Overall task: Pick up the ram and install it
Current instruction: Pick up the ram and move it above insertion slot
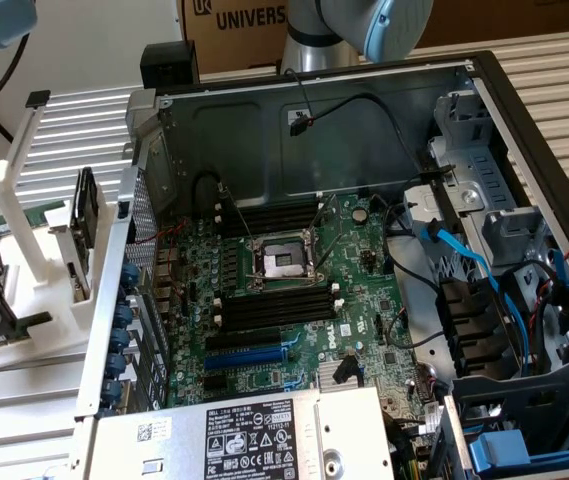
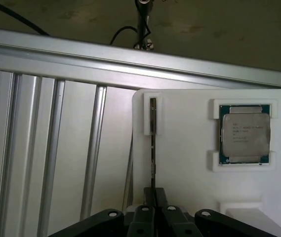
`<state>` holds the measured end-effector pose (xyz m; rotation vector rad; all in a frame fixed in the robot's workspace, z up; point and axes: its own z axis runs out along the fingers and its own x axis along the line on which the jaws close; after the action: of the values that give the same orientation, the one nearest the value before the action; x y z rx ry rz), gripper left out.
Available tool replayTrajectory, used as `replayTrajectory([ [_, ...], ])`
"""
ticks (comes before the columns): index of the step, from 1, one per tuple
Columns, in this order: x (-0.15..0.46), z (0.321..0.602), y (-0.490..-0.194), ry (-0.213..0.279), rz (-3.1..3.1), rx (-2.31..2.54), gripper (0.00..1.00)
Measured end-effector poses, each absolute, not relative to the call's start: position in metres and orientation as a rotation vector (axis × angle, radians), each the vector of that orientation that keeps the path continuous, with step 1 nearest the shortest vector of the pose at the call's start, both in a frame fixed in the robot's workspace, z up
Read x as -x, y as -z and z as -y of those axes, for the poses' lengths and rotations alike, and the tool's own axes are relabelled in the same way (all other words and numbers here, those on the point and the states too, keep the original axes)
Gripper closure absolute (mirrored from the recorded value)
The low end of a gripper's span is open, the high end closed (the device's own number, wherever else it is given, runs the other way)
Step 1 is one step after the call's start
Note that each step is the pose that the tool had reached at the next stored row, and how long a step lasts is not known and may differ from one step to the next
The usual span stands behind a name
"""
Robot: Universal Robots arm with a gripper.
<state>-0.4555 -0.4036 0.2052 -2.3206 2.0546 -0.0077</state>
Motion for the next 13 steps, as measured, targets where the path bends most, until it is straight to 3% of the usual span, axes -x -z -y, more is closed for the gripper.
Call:
replayTrajectory([
  [13, 0.456, 0.405, -0.218, 0.005, -2.072, 2.302, 0.88],
])
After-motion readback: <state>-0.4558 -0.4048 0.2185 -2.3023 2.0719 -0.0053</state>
